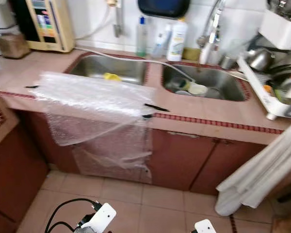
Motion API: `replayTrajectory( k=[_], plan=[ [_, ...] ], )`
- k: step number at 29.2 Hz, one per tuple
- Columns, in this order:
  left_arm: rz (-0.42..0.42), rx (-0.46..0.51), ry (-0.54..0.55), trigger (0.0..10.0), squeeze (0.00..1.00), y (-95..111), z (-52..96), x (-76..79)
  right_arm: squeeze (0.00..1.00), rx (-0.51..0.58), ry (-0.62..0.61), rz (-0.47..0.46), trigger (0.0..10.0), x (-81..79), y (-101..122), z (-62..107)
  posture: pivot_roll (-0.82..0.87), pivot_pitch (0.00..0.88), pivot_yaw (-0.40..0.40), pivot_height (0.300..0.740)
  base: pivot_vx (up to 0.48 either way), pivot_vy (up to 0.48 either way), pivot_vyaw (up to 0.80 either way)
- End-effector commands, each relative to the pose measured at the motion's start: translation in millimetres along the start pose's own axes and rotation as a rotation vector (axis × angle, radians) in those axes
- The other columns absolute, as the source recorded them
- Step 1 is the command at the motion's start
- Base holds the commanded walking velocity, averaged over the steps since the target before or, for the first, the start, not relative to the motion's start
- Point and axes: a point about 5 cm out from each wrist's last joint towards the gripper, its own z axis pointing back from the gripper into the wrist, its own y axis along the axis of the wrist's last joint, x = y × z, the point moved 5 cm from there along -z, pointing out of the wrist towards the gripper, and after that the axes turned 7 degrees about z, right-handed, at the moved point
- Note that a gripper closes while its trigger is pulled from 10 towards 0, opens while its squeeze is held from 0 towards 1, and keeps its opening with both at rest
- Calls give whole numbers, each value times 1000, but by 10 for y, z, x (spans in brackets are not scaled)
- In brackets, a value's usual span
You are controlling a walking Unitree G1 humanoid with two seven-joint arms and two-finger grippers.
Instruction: Kitchen organization
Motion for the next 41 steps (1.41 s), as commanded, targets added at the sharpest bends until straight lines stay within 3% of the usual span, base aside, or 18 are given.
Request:
replayTrajectory(
  k=[1, 18, 26, 41],
  plan=[
    [-4, 1, 1, 10000, 0, 6, 1, -14, 0, 11, -6, 2, 10000, 24, 24, 0, 188, 0, -72, 740, 0, 375, 0],
    [-8, 3, 3, 10000, 0, -2, 8, -52, 0, 19, -3, 14, 10000, -7, 74, -10, 190, 0, -70, 740, 0, 380, 0],
    [-31, 4, -4, 10000, 0, -43, 19, -62, 0, 20, 0, 18, 10000, -27, 79, -12, 192, 0, -70, 740, 0, 0, 0],
    [15, 9, -11, 10000, 0, -79, 29, -68, 0, 17, 0, 41, 10000, 13, 81, -10, 192, 0, -76, 740, 0, 0, 0]
  ],
)
